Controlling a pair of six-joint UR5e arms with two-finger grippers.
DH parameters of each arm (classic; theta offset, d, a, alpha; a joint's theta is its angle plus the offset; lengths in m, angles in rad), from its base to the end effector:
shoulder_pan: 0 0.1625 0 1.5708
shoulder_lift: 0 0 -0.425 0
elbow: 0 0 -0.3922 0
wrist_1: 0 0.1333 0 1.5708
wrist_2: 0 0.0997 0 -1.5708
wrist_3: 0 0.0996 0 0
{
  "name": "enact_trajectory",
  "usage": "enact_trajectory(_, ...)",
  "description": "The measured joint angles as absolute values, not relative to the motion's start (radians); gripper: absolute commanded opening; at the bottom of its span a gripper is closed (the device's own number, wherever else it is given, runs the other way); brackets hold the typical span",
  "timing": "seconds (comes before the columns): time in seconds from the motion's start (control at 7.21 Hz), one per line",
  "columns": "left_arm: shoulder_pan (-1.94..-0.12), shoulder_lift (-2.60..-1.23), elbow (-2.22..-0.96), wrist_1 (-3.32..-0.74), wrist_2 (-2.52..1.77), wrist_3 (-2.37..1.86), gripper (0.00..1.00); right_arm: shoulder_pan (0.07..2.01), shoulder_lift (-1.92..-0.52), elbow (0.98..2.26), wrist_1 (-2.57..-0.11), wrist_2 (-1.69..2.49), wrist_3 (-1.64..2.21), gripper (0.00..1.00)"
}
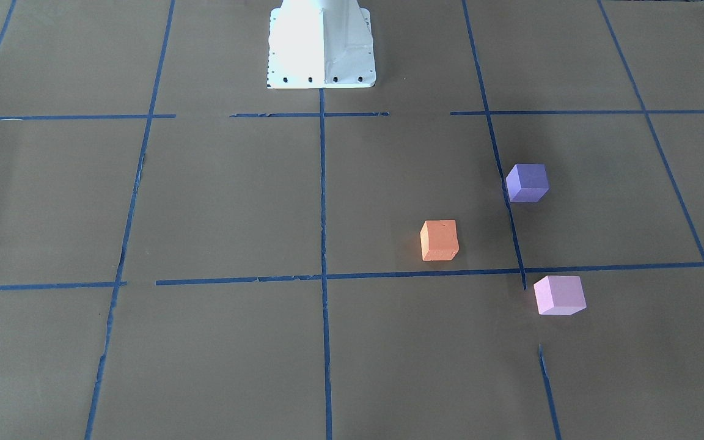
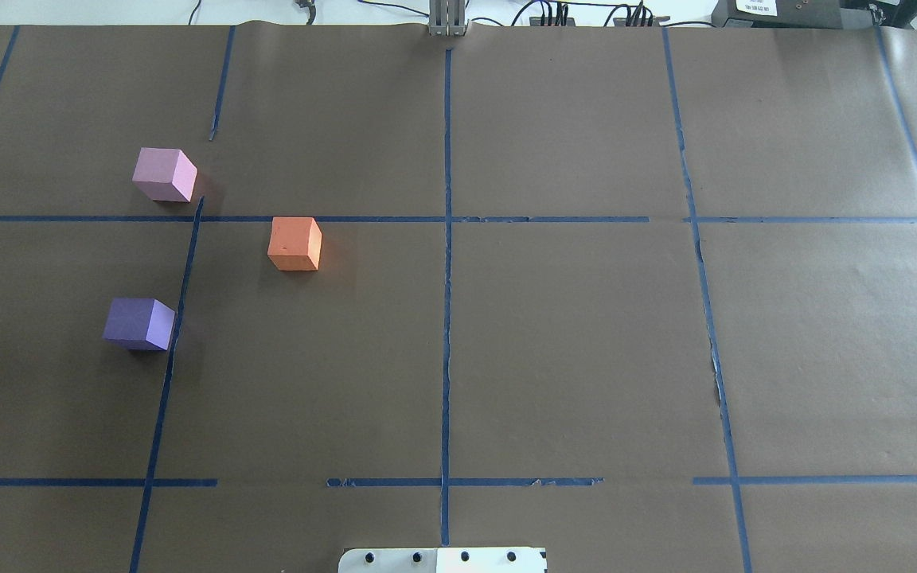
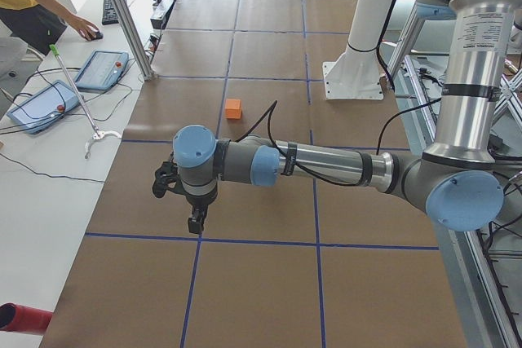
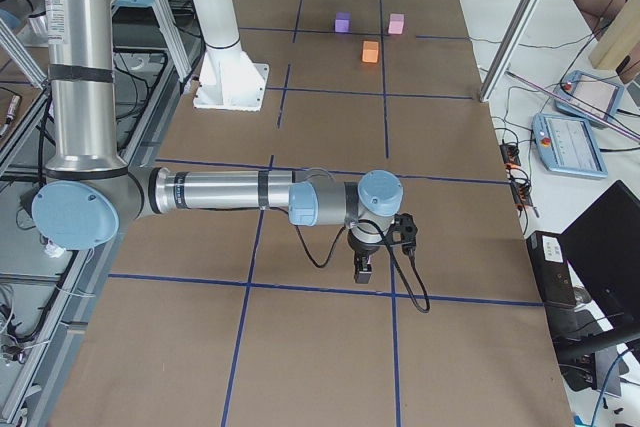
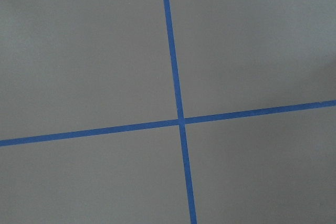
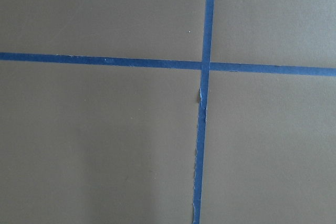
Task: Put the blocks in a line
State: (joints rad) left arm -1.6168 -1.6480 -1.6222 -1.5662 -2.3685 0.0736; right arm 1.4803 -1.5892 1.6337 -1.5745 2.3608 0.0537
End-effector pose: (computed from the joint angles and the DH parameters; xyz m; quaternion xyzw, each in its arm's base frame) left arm -0.0863 -0.5259 0.5926 0.0802 0.3835 0.0368 0.9193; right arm 0.0183 -0.4901 0.6360 -0.0089 -0.3851 -0.0248 0.9225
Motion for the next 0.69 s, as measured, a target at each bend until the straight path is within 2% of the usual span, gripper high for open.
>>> enact_trajectory(0.69,-1.615,-1.645,-1.625,-1.629,-2.368,0.08,1.0,1.48,-1.589,1.634,-1.575,2.361,0.054,1.0)
